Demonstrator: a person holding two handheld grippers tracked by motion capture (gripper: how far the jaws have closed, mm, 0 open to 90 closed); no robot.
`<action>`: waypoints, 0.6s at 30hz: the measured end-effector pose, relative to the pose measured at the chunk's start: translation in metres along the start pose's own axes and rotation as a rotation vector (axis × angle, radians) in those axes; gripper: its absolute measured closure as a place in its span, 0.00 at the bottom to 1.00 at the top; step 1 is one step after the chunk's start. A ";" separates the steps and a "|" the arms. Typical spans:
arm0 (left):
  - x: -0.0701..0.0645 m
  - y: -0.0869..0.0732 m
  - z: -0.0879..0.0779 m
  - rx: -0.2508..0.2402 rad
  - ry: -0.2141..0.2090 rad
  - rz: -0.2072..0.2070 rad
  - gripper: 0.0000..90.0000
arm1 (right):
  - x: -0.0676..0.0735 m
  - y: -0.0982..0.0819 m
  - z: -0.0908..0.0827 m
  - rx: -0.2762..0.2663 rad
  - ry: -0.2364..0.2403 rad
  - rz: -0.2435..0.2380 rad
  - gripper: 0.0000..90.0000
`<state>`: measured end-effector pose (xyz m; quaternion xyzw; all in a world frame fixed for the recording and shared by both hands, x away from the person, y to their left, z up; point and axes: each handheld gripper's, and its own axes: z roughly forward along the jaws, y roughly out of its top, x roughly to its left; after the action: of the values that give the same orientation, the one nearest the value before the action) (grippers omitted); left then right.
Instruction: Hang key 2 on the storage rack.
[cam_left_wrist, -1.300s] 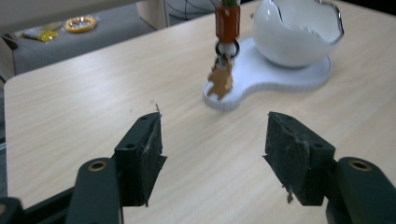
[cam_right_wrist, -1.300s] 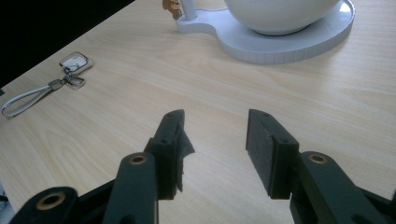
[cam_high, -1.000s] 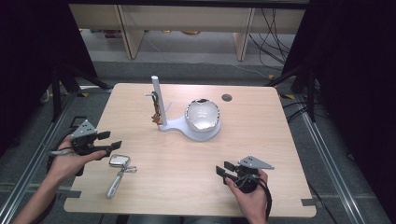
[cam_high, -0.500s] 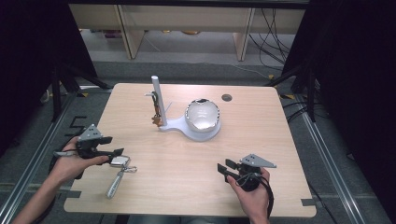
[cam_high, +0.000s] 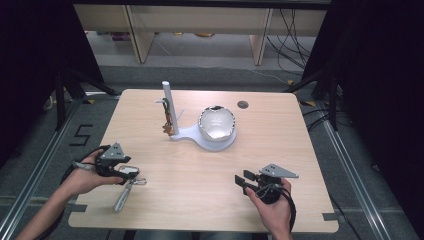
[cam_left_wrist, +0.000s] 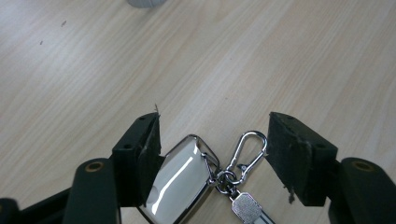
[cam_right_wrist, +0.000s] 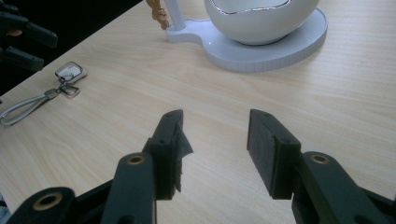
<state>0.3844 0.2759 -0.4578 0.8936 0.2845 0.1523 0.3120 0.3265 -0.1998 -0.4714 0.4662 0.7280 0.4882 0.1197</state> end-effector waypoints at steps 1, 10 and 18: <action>-0.003 -0.002 -0.002 0.004 0.006 -0.001 0.40 | -0.001 0.001 -0.001 -0.006 0.007 -0.014 0.63; -0.015 -0.017 -0.006 0.091 -0.011 -0.017 0.46 | 0.004 0.000 0.004 0.017 0.021 -0.014 0.62; -0.029 -0.022 0.003 0.178 -0.049 -0.091 0.50 | 0.003 -0.001 0.004 0.025 0.032 -0.016 0.61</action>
<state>0.3538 0.2714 -0.4772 0.9074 0.3292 0.0901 0.2450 0.3273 -0.1952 -0.4734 0.4539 0.7397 0.4853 0.1062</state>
